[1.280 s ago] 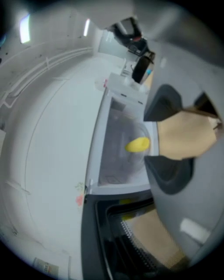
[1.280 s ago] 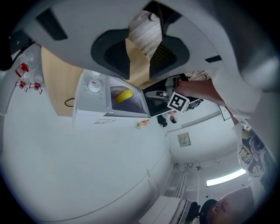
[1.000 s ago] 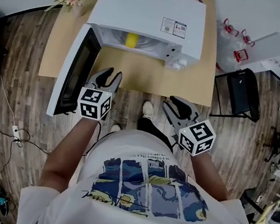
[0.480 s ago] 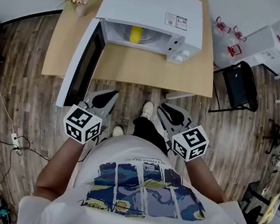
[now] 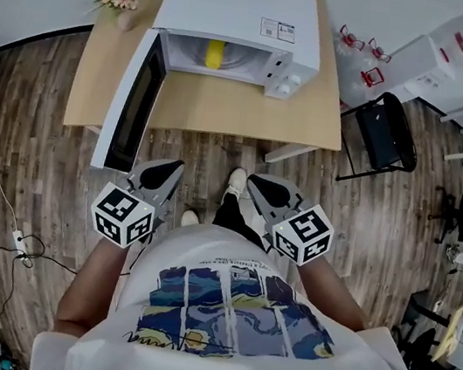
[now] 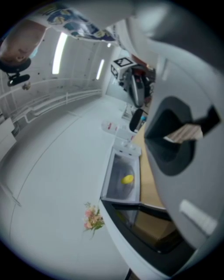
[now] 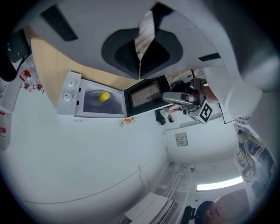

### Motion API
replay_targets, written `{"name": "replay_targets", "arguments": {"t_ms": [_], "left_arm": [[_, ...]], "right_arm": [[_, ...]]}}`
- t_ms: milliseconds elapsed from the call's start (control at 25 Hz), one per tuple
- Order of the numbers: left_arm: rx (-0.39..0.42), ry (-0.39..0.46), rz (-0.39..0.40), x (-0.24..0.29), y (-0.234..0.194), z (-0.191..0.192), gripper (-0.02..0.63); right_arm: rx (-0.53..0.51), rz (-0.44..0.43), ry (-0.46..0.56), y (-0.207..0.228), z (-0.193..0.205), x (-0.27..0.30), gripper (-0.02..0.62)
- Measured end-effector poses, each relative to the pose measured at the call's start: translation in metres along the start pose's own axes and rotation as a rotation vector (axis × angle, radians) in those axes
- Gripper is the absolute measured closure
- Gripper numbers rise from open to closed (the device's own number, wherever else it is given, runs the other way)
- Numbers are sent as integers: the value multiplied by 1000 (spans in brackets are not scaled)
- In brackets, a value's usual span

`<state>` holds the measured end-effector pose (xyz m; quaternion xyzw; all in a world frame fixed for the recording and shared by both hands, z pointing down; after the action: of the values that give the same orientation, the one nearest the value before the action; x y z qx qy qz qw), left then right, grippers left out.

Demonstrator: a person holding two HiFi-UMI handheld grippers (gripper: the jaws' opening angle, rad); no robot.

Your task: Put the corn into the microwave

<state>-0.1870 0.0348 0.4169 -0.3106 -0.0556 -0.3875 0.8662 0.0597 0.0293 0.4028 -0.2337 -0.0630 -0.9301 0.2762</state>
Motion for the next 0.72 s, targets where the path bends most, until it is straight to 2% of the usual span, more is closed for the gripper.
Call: {"name": "replay_targets", "arguments": {"t_ms": [360, 720], "left_arm": [[6, 15, 24, -15, 10, 10, 598], [-3, 21, 0, -30, 11, 18, 598]], "right_arm": [[-23, -3, -20, -24, 3, -6, 584], [-60, -25, -14, -35, -4, -1, 586]]}}
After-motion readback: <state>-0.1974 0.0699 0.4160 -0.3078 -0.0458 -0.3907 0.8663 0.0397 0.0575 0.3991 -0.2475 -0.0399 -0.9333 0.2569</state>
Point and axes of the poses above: the fingertips, and each gripper's own axes: x forward along the fingers, y to its right, z out of its underside, the point moved 8 cm from there along -x, backward along the fingers, and after that the axes turned 12 degrees about -x, right-handed, at the moved point
